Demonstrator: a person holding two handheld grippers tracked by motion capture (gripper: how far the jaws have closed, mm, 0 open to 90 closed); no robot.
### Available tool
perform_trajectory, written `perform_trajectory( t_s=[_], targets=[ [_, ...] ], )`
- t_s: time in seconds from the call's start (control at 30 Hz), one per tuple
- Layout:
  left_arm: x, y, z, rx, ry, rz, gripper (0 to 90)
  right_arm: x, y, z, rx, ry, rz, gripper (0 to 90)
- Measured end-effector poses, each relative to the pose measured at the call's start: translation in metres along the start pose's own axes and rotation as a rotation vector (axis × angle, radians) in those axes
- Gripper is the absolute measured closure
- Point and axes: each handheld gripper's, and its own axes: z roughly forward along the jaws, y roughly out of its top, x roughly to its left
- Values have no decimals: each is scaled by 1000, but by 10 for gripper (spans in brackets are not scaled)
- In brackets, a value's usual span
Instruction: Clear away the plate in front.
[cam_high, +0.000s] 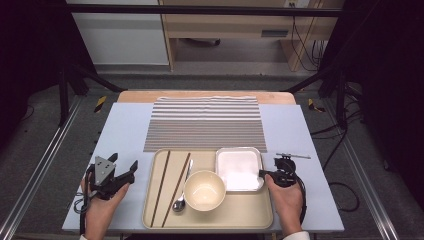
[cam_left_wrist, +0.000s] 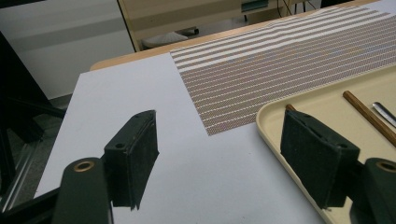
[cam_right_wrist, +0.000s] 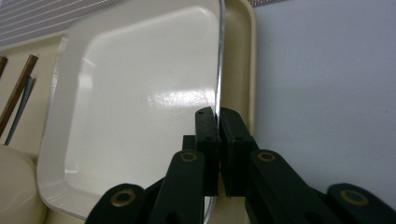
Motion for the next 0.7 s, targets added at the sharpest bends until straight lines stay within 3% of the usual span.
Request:
perform_trajectory(
  t_s=[0.07, 0.1, 0.13, 0.17, 0.2, 0.23, 0.27, 0.3, 0.33, 0.37, 0.53, 0.7],
  targets=[
    [0, 0, 0, -1, 3, 1, 272, 0, -2, -2, -10, 1, -13, 808],
    [1, 0, 0, -3, 7, 2, 272, 0, -6, -6, -57, 12, -28, 721],
    [1, 0, 0, -3, 7, 2, 272, 0, -6, -6, -57, 12, -28, 721],
    [1, 0, 0, -2, 11, 6, 272, 0, -9, -11, -125, 34, -61, 632],
    [1, -1, 0, -4, 13, 4, 272, 0, -9, -11, -125, 34, -61, 632],
    [2, -2, 2, -6, 13, -2, 270, 0, -11, -16, -204, 48, -108, 531],
    [2, -2, 2, -6, 13, -2, 269, 0, -11, -16, -204, 48, -108, 531],
    [3, -4, 4, 2, 12, -5, 268, -2, -11, -18, -276, 52, -139, 487],
    [3, -4, 4, 2, 12, -5, 267, -2, -11, -18, -276, 52, -139, 487],
    [4, -6, 6, 8, 12, -8, 263, -6, -9, -17, -329, 47, -167, 434],
    [6, -9, 8, 10, 13, -31, 246, -18, -2, -10, -374, 45, -159, 271],
    [12, -13, 10, 12, 12, -60, 233, -29, 4, -7, -405, 4, -159, 198]
  ],
)
